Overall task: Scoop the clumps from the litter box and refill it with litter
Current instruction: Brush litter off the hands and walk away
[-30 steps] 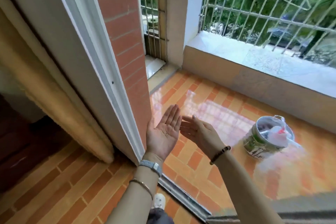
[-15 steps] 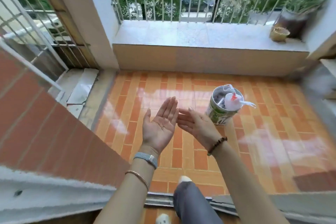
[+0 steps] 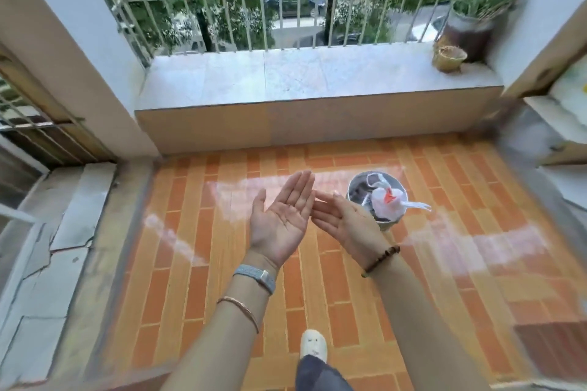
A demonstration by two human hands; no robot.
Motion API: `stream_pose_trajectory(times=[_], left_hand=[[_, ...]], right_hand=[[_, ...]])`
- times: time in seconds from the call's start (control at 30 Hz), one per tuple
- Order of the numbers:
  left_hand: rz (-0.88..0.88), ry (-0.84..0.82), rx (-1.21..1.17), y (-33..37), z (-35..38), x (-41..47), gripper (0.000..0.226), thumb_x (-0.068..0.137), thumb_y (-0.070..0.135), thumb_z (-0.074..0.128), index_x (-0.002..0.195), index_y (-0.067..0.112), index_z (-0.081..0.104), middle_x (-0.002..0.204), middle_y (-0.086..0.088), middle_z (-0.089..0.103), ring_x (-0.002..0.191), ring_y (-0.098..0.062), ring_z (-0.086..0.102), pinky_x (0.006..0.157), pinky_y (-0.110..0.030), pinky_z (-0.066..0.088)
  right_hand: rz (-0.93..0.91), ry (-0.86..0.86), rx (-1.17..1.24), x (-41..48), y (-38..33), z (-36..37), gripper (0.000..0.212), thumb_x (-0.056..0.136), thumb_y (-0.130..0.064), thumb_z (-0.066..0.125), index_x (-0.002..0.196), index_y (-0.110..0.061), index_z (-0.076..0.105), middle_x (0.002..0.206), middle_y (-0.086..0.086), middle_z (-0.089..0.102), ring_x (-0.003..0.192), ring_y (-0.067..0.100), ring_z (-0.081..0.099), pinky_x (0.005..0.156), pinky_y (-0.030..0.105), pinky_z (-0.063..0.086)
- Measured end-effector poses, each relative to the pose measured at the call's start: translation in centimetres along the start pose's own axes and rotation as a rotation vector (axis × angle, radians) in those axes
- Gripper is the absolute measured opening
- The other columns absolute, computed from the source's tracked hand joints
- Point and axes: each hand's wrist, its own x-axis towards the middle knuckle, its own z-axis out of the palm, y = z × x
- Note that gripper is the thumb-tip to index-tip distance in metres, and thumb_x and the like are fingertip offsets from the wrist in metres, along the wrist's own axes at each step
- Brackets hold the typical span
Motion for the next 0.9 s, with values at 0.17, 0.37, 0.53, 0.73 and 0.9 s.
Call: stream_pose_trajectory(times=[0.17, 0.37, 0.53, 0.73, 0.9], left_hand=[[-0.072, -0.008, 0.008, 0.0, 2.5, 7.4, 0.066, 0.097, 0.046, 0.034, 0.141, -0.003, 0.041, 0.144, -0.02, 0.047, 0.137, -0.029, 0.042, 0.12, -0.039, 0.022], [-0.205, -0.032, 0.056, -1.7, 4.6, 15.5, 0.066, 0.097, 0.046, 0.035, 0.141, -0.003, 0.042, 0.145, -0.02, 0.046, 0.137, -0.03, 0.042, 0.119, -0.039, 0.023], [-0.352, -0.037, 0.057, -3.8, 5.5, 23.0, 0.066, 0.1, 0.047, 0.031, 0.139, -0.004, 0.043, 0.144, -0.02, 0.046, 0.134, -0.031, 0.046, 0.117, -0.039, 0.028], [-0.509, -0.015, 0.107, -5.0, 6.1, 32.5, 0.066, 0.1, 0.048, 0.031, 0.133, -0.006, 0.051, 0.143, -0.02, 0.048, 0.132, -0.031, 0.049, 0.118, -0.038, 0.026], [-0.62, 0.017, 0.125, -6.0, 5.5, 39.2, 0.065, 0.099, 0.045, 0.035, 0.134, -0.008, 0.05, 0.145, -0.02, 0.046, 0.135, -0.031, 0.044, 0.119, -0.036, 0.023]], right_hand=[[-0.018, 0.056, 0.0, 5.0, -4.0, -2.4, 0.038, 0.105, -0.027, 0.035, 0.123, -0.003, 0.059, 0.108, 0.012, 0.071, 0.102, 0.02, 0.069, 0.091, 0.029, 0.055], [-0.053, 0.171, 0.05, 9.4, -7.1, -6.5, 0.039, 0.105, -0.029, 0.035, 0.123, -0.004, 0.06, 0.107, 0.009, 0.072, 0.101, 0.018, 0.07, 0.091, 0.029, 0.055], [-0.065, 0.301, 0.06, 13.1, -9.5, -10.0, 0.036, 0.106, -0.026, 0.034, 0.122, -0.005, 0.059, 0.108, 0.009, 0.069, 0.101, 0.017, 0.068, 0.092, 0.028, 0.054], [-0.049, 0.436, 0.189, 19.7, -11.3, -13.7, 0.04, 0.105, -0.026, 0.036, 0.128, 0.001, 0.055, 0.122, 0.019, 0.064, 0.108, 0.024, 0.066, 0.1, 0.035, 0.05], [-0.022, 0.51, 0.211, 24.8, -11.9, -16.6, 0.04, 0.105, -0.026, 0.035, 0.128, 0.0, 0.055, 0.114, 0.012, 0.067, 0.105, 0.021, 0.067, 0.097, 0.032, 0.052]])
